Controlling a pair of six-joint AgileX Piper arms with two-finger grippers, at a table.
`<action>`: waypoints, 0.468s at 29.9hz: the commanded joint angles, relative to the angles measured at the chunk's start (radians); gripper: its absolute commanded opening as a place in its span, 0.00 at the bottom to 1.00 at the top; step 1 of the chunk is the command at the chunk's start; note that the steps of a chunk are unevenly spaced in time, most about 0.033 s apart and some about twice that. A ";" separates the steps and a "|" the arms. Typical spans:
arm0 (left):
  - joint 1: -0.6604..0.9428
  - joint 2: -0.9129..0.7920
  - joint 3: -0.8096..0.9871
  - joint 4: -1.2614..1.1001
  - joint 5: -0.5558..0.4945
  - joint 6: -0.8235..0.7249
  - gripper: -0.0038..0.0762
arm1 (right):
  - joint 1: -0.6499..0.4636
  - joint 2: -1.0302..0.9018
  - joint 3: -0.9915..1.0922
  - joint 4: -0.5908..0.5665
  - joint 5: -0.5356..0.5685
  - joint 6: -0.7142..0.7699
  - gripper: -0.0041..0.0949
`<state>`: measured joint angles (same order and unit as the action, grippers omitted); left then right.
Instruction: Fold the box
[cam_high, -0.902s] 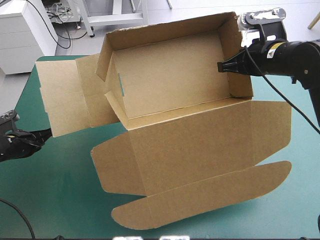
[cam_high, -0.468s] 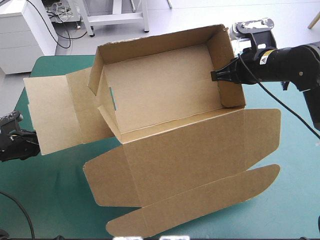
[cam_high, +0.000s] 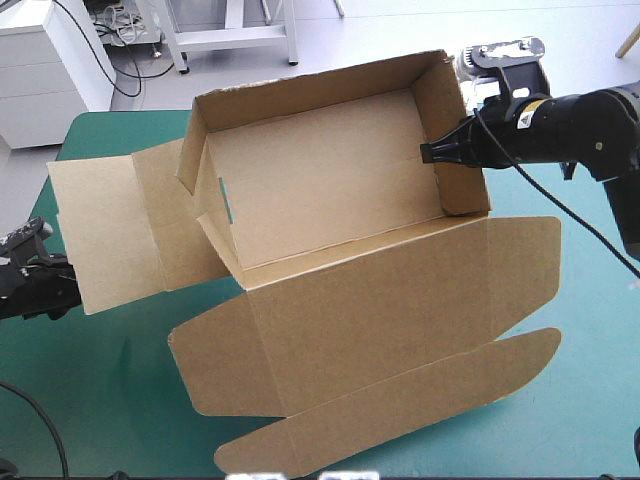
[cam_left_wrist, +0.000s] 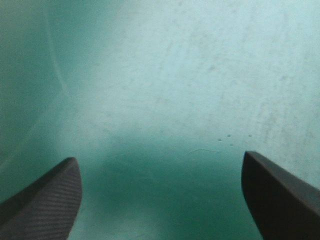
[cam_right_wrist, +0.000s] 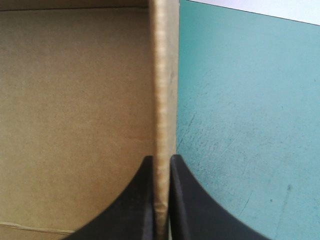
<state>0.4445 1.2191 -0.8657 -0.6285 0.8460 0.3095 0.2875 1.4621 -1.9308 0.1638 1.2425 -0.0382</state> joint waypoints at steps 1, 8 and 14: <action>-0.037 -0.021 -0.027 -0.183 -0.004 0.130 0.82 | -0.004 -0.007 -0.022 0.054 -0.073 0.002 0.04; -0.078 -0.021 -0.027 -0.428 0.073 0.375 0.82 | -0.004 0.056 -0.022 0.106 -0.073 -0.009 0.04; -0.078 -0.021 -0.027 -0.682 0.226 0.592 0.82 | -0.004 0.112 -0.022 0.084 -0.083 -0.009 0.04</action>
<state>0.3736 1.2191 -0.8657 -1.1424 0.9942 0.8163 0.2875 1.5911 -1.9298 0.2331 1.2338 -0.0473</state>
